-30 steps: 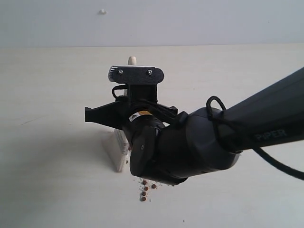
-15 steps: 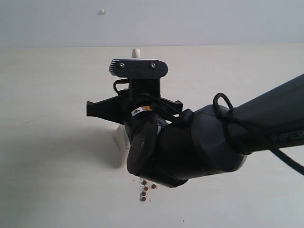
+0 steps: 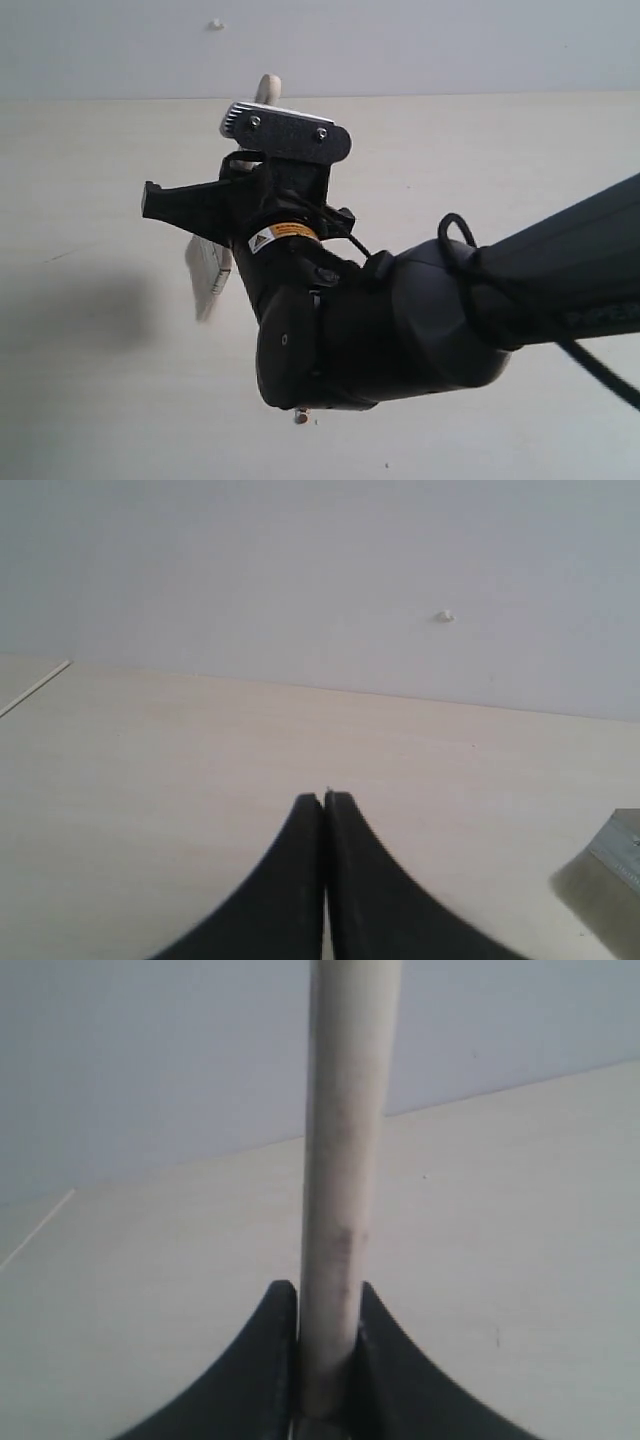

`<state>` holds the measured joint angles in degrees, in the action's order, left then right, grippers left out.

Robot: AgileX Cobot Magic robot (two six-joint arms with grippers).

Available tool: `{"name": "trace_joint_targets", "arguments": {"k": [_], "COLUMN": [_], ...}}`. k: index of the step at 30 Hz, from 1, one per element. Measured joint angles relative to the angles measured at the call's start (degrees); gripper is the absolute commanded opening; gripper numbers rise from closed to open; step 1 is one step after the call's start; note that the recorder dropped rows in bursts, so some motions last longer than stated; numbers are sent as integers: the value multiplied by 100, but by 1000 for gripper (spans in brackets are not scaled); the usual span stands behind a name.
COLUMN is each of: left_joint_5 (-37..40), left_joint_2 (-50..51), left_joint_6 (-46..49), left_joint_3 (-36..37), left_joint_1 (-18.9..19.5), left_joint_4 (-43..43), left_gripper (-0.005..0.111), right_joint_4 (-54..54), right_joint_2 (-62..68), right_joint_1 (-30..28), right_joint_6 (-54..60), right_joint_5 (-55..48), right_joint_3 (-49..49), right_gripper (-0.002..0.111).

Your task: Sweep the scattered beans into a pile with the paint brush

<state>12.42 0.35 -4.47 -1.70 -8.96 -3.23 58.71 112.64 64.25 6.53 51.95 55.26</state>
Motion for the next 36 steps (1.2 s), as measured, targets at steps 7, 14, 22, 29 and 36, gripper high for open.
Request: {"name": "trace_joint_targets", "arguments": {"k": [7, 14, 22, 29, 36], "left_joint_5": [0, 0, 0, 0, 0], "left_joint_2": [0, 0, 0, 0, 0], "left_joint_6": [0, 0, 0, 0, 0], "left_joint_3": [0, 0, 0, 0, 0], "left_joint_1": [0, 0, 0, 0, 0], "left_joint_4": [0, 0, 0, 0, 0], "left_gripper": [0, 0, 0, 0, 0], "right_joint_4": [26, 1425, 2790, 3309, 3325], "right_joint_2": [708, 919, 919, 919, 770], "right_joint_1": [0, 0, 0, 0, 0], "right_joint_6": [-568, 933, 2706, 3426, 4079], "right_joint_5": [13, -133, 73, 441, 426], "right_joint_3": [588, 1271, 1579, 1579, 1579], "right_gripper": [0, 0, 0, 0, 0]}}
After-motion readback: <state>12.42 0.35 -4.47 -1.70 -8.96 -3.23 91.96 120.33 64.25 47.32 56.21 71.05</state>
